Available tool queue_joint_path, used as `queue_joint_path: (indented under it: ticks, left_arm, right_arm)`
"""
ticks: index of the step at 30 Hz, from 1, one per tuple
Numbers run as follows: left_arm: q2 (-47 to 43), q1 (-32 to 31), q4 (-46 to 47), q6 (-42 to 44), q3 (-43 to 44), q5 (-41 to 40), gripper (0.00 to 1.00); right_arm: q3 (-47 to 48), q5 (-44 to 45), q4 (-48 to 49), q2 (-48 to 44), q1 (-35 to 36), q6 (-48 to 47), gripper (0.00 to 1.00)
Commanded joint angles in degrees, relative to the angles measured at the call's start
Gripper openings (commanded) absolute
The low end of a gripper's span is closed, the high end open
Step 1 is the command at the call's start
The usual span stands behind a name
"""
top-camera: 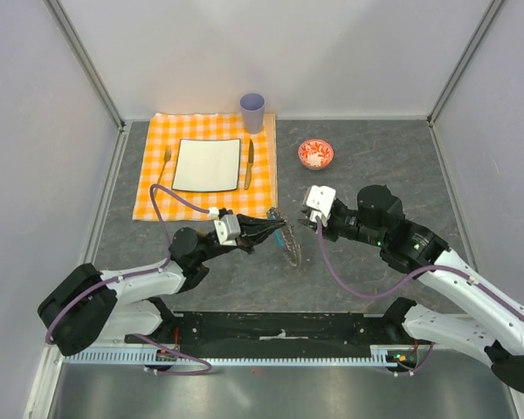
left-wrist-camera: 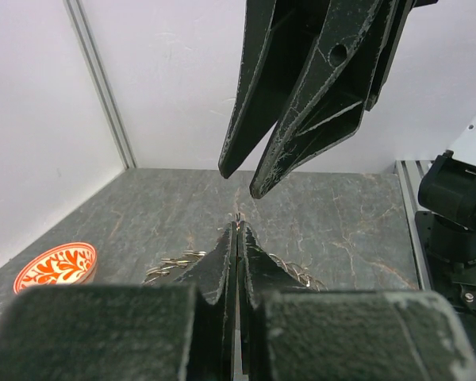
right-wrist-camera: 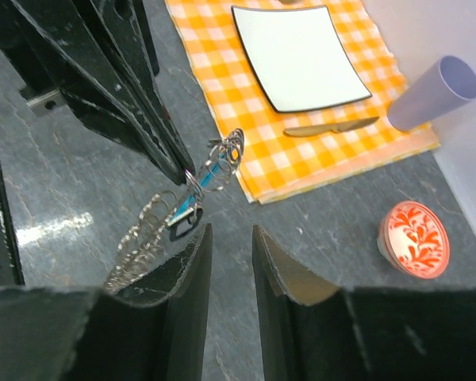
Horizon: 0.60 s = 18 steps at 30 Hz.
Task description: Put the keys on the keyring
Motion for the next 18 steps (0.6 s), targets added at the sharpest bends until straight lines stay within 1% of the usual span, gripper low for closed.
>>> queue_joint_path:
  ticks: [1,5,10,18]
  left_arm:
    - [0.26,0.16,23.75,-1.6,1.33,-1.32,0.02]
    - [0.35,0.25,23.66,-1.69,2.29,-0.97,0.02]
    - [0.44,0.25,23.31,-1.6,2.91,-0.7,0.02]
    - [0.35,0.25,19.19,-0.72,4.93,0.0,0.02]
  right_arm:
    - [-0.92,-8.86,7.75,0.02,-1.66,2.93,0.35]
    - [-1.27,-11.33,8.46,0.9,-2.27,3.37,0.35]
    - [-2.06,-10.98,8.37,0.99,-3.15,3.81,0.35]
    - [-4.79,-10.89,8.19,-0.33,-4.38,5.75,0.34]
